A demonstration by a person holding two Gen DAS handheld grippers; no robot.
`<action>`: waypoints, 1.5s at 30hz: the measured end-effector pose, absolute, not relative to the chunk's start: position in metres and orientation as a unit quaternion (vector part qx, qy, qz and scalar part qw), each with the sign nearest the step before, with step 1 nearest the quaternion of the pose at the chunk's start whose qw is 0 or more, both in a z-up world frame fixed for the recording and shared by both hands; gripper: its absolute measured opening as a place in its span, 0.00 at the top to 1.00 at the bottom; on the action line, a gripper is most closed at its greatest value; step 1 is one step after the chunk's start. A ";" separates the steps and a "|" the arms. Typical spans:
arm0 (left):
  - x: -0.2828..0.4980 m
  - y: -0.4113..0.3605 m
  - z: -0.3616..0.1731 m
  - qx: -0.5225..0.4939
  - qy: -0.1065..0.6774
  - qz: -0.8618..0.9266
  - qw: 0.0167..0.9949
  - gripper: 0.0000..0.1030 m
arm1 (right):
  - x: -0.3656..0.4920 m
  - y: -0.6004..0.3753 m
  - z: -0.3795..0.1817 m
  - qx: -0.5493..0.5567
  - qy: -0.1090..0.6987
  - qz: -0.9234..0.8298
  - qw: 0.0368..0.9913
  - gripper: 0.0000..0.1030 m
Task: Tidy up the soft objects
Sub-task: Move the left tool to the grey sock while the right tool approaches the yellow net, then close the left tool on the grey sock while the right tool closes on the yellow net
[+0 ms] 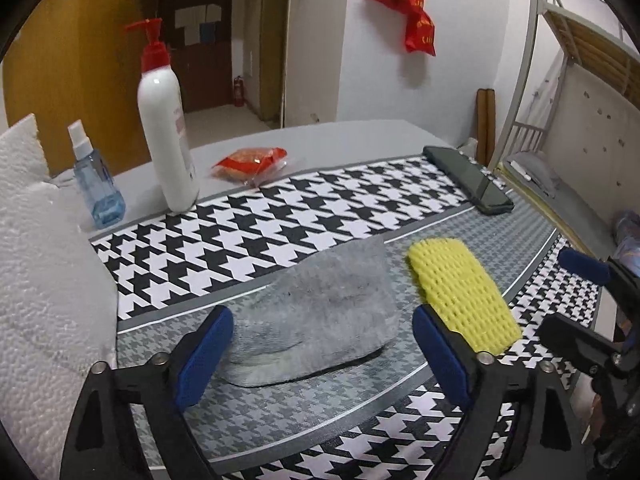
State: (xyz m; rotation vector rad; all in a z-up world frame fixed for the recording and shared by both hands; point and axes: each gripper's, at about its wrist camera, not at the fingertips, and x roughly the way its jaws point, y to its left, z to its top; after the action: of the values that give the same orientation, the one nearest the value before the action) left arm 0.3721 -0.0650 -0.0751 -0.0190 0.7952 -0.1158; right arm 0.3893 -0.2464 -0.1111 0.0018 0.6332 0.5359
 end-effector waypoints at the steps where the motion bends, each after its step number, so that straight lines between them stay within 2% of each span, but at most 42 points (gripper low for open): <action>1: 0.374 -0.065 -0.077 -0.007 0.389 -0.054 0.920 0.16 | 0.390 -0.246 -0.112 0.000 0.308 0.261 0.915 0.00; 3: 0.377 -0.064 -0.081 -0.003 0.395 -0.052 0.917 0.23 | 0.391 -0.246 -0.113 -0.001 0.310 0.261 0.914 0.00; 11: 0.387 -0.061 -0.095 0.003 0.418 -0.043 0.907 0.34 | 0.395 -0.242 -0.118 -0.004 0.318 0.269 0.909 0.00; 24: 0.389 -0.069 -0.103 0.049 0.425 -0.028 0.903 0.43 | 0.400 -0.236 -0.121 -0.019 0.327 0.272 0.905 0.00; 25: 0.389 -0.069 -0.103 0.051 0.425 -0.025 0.903 0.45 | 0.400 -0.236 -0.121 -0.019 0.328 0.272 0.904 0.00; 27: 0.388 -0.067 -0.102 0.056 0.422 -0.012 0.905 0.70 | 0.401 -0.236 -0.122 -0.020 0.331 0.272 0.903 0.00; 29: 0.388 -0.064 -0.102 0.062 0.417 -0.001 0.907 0.83 | 0.402 -0.235 -0.122 -0.022 0.334 0.271 0.902 0.00; 30: 0.386 -0.063 -0.102 0.064 0.414 -0.001 0.908 0.85 | 0.402 -0.235 -0.122 -0.023 0.336 0.271 0.902 0.00; 45: 0.371 -0.051 -0.087 0.011 0.392 -0.045 0.919 0.87 | 0.413 -0.215 -0.132 -0.063 0.372 0.267 0.887 0.00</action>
State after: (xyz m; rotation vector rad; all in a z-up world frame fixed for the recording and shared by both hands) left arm 0.3708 -0.0506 -0.0869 0.0219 0.8068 -0.0935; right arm 0.4128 -0.2149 -0.1317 -0.1304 0.7732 0.5546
